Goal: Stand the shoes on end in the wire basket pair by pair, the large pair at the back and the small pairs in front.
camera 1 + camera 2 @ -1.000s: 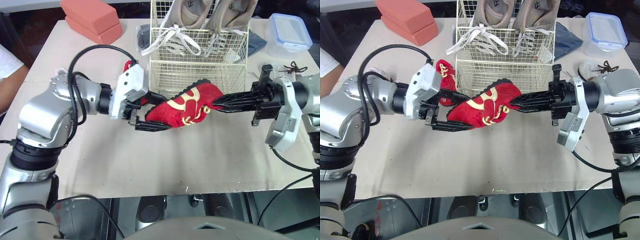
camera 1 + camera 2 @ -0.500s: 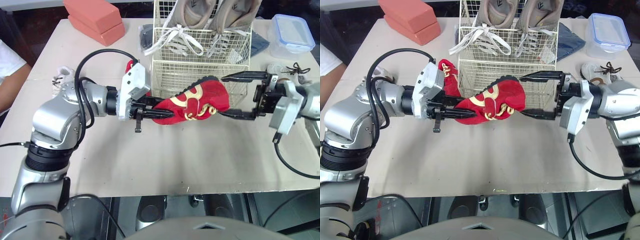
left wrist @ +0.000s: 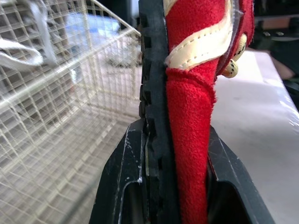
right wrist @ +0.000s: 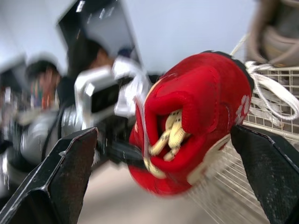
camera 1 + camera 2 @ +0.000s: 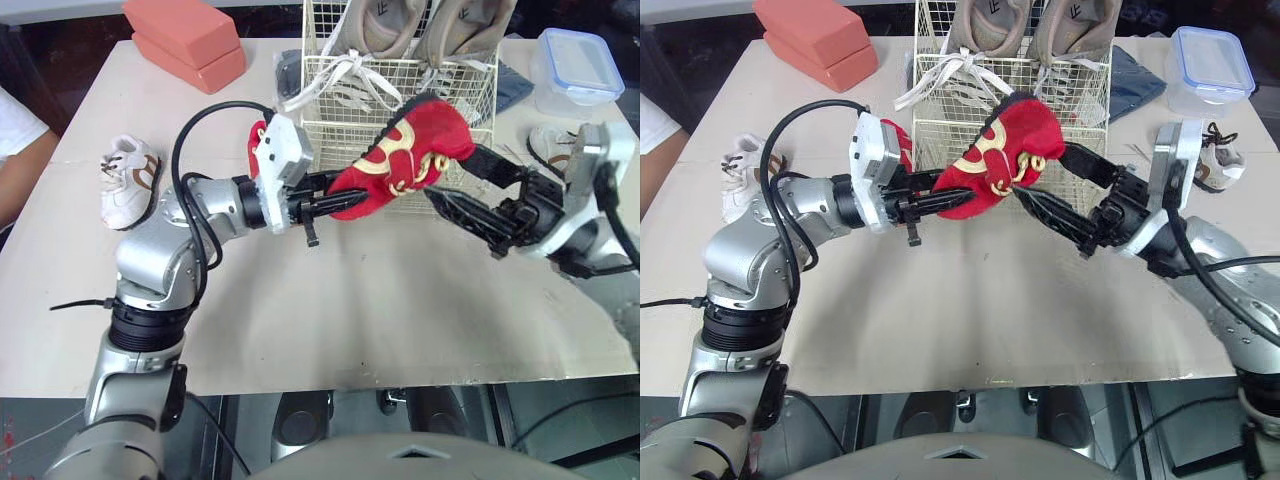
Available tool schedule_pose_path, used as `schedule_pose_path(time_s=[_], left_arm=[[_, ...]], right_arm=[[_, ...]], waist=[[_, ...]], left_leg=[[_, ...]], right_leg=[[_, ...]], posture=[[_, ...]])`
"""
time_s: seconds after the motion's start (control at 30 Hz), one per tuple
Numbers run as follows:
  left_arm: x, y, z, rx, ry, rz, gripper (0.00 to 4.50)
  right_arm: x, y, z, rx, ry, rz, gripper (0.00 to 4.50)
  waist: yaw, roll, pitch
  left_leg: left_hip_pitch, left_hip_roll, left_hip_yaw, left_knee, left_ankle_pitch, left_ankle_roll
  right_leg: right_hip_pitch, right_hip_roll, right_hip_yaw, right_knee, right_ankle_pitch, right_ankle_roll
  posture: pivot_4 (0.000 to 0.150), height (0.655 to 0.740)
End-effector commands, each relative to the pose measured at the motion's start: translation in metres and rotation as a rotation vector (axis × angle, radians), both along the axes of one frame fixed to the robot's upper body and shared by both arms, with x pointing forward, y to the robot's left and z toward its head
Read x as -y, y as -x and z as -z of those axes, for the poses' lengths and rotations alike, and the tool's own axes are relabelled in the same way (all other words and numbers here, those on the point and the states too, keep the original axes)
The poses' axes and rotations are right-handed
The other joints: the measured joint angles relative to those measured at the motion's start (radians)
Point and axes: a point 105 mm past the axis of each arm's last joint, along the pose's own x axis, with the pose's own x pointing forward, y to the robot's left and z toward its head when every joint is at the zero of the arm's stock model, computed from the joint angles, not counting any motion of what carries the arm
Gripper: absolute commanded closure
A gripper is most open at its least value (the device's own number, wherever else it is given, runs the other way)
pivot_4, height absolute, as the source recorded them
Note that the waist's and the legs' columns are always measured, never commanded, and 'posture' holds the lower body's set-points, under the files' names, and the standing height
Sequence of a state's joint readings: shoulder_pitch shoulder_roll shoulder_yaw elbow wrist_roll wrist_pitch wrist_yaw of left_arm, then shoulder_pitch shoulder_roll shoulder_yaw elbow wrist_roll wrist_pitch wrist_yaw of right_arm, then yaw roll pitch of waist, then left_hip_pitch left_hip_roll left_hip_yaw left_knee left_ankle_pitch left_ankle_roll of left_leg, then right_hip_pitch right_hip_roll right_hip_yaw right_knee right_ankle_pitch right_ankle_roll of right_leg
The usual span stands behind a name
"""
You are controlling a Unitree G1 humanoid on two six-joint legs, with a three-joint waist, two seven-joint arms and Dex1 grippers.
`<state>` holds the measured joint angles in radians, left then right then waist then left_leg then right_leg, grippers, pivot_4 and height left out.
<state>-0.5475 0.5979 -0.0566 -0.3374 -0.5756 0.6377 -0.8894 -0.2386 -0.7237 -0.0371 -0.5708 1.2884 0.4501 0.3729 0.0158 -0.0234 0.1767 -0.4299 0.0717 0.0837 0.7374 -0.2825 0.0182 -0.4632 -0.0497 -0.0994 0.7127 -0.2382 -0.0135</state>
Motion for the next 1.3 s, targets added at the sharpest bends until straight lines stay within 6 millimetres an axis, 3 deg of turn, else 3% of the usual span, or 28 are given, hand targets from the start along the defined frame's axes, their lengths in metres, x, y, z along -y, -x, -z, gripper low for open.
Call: schedule_pose_path(time_s=[0.03, 0.13, 0.27, 0.3, 0.53, 0.6, 0.63, 0.83, 1.07, 1.3], left_arm=[[0.006, 0.005, -0.012, 0.055, 0.024, 0.032, 3.91], [0.008, 0.007, -0.012, 0.056, 0.027, 0.043, 3.91], [0.009, 0.009, -0.013, 0.050, 0.033, 0.053, 3.91], [0.010, 0.010, -0.013, 0.048, 0.036, 0.057, 3.91], [0.009, 0.010, -0.012, -0.012, 0.046, 0.061, 3.91], [0.006, 0.010, -0.012, -0.042, 0.034, 0.048, 2.90], [0.006, 0.010, -0.013, -0.040, 0.037, 0.040, 2.72], [-0.009, -0.001, -0.031, 0.037, 0.067, -0.059, 0.03], [-0.023, 0.003, -0.043, 0.045, 0.064, -0.072, 0.03], [-0.027, 0.006, -0.059, 0.071, 0.068, -0.080, 0.03]], right_arm=[[-0.006, -0.001, -0.005, 0.005, -0.033, 0.026, 0.84], [-0.010, -0.007, -0.005, -0.010, -0.068, 0.054, 2.18], [-0.014, -0.012, 0.000, -0.017, -0.050, 0.063, 4.31], [-0.014, -0.012, 0.000, -0.016, -0.045, 0.062, 4.45], [-0.018, -0.014, -0.008, 0.006, -0.036, 0.061, 4.45], [-0.017, -0.012, -0.018, 0.032, -0.047, 0.068, 4.50], [-0.016, -0.010, -0.023, 0.044, -0.055, 0.070, 4.50], [-0.003, -0.009, -0.053, 0.135, -0.100, 0.140, 4.50], [0.041, -0.033, -0.085, 0.203, -0.160, 0.381, 4.50], [0.065, -0.066, -0.067, 0.107, -0.103, 0.589, 4.50]], waist=[[0.000, 0.000, 0.000], [0.000, 0.000, 0.000], [-0.001, 0.000, 0.000], [-0.001, 0.000, 0.000], [-0.001, 0.000, 0.000], [-0.001, 0.000, 0.000], [-0.001, 0.000, 0.000], [-0.001, 0.000, 0.000], [-0.001, 0.000, 0.000], [-0.002, 0.000, 0.000]], left_leg=[[0.000, 0.000, 0.000, 0.000, 0.000, 0.000], [0.000, 0.000, 0.000, 0.000, 0.000, 0.000], [0.000, 0.000, 0.000, -0.001, 0.000, 0.000], [0.000, 0.000, 0.000, -0.001, 0.000, 0.000], [0.000, 0.000, 0.000, -0.001, 0.000, 0.000], [0.000, 0.000, 0.000, -0.001, 0.000, 0.000], [0.000, 0.000, 0.000, -0.001, 0.000, 0.000], [0.000, 0.000, -0.001, -0.001, 0.000, 0.000], [0.000, 0.000, 0.000, -0.001, 0.000, 0.000], [-0.001, 0.000, 0.000, -0.002, 0.000, 0.000]], right_leg=[[0.000, 0.000, 0.000, 0.000, 0.000, 0.000], [0.000, 0.000, 0.000, 0.000, 0.000, 0.000], [0.000, 0.001, 0.000, 0.000, 0.000, 0.000], [0.000, 0.001, 0.000, 0.000, 0.000, 0.000], [0.000, 0.001, 0.000, 0.000, 0.000, 0.000], [0.000, 0.001, 0.000, 0.000, 0.000, 0.000], [0.000, 0.001, 0.000, 0.000, 0.000, 0.000], [0.000, 0.001, 0.000, 0.000, 0.000, 0.000], [0.000, 0.001, 0.000, -0.001, 0.000, 0.000], [-0.001, 0.000, 0.000, -0.001, 0.000, 0.000]], posture=[[0.150, 0.6860], [0.150, 0.6860], [0.150, 0.6860], [0.150, 0.6860], [0.150, 0.6860], [0.150, 0.6860], [0.150, 0.6860], [0.150, 0.6860], [0.150, 0.6860], [0.150, 0.6860]])
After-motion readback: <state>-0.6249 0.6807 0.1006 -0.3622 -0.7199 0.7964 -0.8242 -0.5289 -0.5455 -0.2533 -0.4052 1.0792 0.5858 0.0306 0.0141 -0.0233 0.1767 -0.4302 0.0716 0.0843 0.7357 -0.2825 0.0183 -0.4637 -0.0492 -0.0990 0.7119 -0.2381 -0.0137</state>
